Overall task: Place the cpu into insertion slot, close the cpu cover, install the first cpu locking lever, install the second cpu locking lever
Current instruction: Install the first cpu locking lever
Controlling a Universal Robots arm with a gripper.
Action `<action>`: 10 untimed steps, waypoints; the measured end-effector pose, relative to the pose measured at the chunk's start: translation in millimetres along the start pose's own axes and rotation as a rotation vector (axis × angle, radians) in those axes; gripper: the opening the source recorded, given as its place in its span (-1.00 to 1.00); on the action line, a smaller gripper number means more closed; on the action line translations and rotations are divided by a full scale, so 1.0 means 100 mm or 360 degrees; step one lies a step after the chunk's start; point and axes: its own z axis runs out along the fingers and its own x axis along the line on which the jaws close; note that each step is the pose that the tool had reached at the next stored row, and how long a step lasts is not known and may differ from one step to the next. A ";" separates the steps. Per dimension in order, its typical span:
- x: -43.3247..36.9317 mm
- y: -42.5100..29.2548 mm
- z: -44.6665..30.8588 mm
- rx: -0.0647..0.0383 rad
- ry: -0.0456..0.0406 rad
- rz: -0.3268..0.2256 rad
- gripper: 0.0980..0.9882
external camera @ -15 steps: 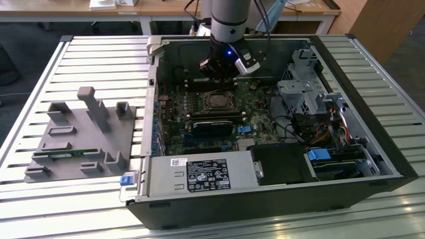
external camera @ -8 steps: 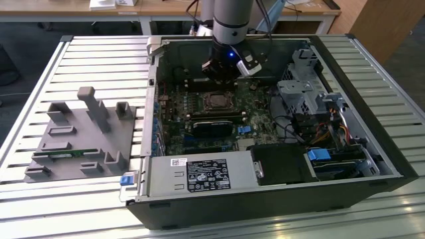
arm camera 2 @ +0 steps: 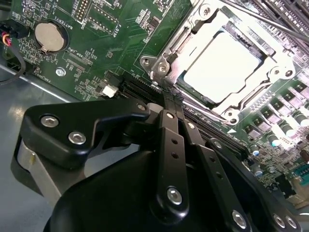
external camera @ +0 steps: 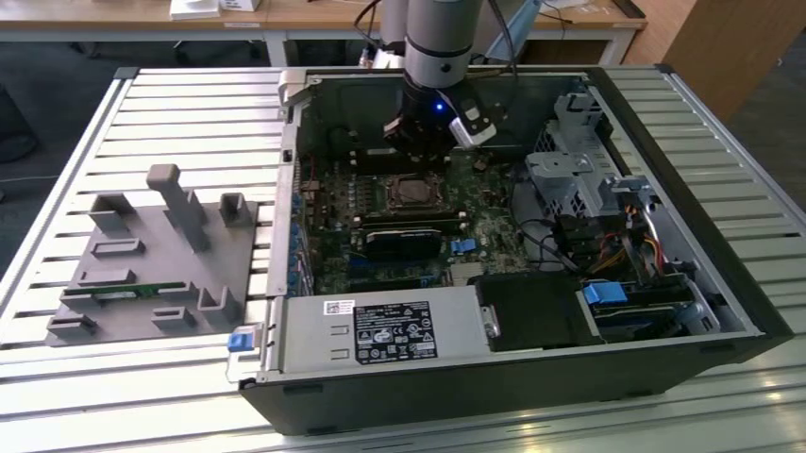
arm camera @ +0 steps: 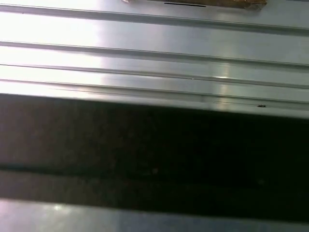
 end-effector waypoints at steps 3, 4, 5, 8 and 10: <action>0.000 0.000 0.003 0.0001 0.0000 0.0000 -0.98; 0.000 0.000 0.000 0.0001 0.0000 0.0000 -0.98; 0.000 0.000 -0.007 0.0001 0.0000 0.0000 -0.98; 0.000 0.002 -0.011 0.0001 0.0000 0.0000 -0.98; 0.000 0.002 -0.015 0.0002 0.0000 0.0000 -0.98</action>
